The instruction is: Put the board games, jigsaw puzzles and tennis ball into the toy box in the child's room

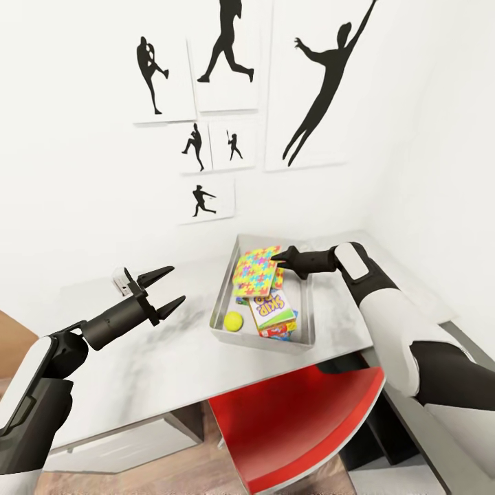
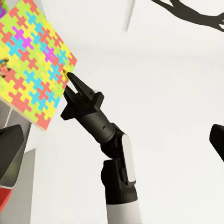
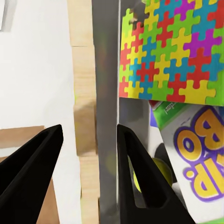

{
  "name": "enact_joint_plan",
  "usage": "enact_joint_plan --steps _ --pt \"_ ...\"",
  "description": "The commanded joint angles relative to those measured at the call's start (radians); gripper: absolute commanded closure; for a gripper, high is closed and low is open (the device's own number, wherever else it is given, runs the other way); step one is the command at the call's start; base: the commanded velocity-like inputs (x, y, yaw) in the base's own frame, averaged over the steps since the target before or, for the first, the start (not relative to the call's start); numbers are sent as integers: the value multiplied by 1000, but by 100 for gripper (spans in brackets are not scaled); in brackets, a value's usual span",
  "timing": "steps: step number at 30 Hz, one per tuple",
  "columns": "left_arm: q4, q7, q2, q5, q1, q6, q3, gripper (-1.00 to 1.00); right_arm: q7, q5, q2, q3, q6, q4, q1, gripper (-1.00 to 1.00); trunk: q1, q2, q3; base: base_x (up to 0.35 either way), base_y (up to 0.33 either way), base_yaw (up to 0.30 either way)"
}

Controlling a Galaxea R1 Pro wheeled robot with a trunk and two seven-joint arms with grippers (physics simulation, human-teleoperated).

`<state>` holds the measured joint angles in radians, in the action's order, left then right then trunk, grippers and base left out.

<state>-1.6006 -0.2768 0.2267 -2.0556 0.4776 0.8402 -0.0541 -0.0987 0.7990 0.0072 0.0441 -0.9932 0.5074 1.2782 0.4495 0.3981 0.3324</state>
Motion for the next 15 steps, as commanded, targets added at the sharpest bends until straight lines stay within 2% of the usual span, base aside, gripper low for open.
enact_joint_plan --steps 1,15 --pt "-1 -10 0 -11 1 2 -1 -100 -7 -8 -1 5 -4 0 6 100 0 2 3 0 0 0" --pt "-2 -10 0 -11 1 3 -1 -100 -6 18 -6 6 -4 -1 35 100 0 2 26 0 0 0"
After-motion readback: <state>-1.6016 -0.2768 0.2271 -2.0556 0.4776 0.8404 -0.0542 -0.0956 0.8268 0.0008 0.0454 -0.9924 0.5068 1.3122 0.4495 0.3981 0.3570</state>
